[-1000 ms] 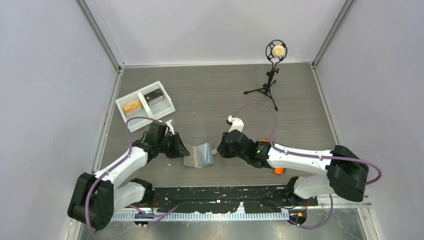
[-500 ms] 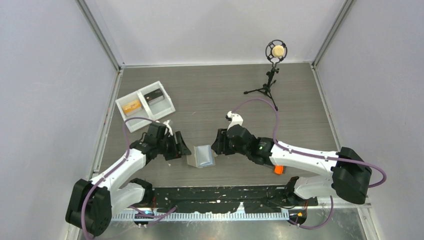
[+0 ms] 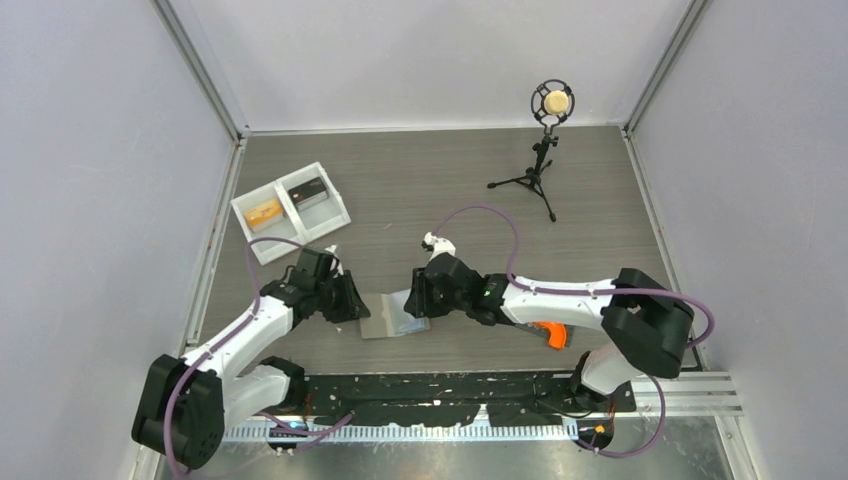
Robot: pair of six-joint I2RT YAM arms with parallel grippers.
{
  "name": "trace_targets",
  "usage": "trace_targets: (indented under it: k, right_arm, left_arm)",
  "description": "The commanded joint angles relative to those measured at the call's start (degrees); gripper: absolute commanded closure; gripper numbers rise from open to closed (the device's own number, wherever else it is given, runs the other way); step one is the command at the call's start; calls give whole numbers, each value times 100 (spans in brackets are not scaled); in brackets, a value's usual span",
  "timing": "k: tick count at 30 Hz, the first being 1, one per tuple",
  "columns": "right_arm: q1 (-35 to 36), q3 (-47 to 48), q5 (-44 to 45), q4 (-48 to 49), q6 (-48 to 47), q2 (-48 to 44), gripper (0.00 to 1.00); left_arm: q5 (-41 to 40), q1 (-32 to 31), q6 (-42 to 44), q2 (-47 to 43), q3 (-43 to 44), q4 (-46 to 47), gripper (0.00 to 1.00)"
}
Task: Take the credit cards out of the card holder
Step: Open the card holder at the center of the board, then remove the credit card from the card holder.
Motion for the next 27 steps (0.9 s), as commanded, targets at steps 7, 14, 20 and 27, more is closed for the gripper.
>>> trace_targets:
  k: [7,14,20,27]
  right_arm:
    - [37,419,243,-288,97,222,49]
    - [33,343,168,-236,153,320,48]
    - [37,310,-20,113,132,262,53]
    - [37,312,-200,308,67,250,58]
  left_arm:
    - [106,-12,-40,260,-18,243,100]
    - [213,-12,-90,115,-98,456,100]
    - [276,-12,-126,122,-146,538,100]
    - [295,-12,-145,112,-165,562,100]
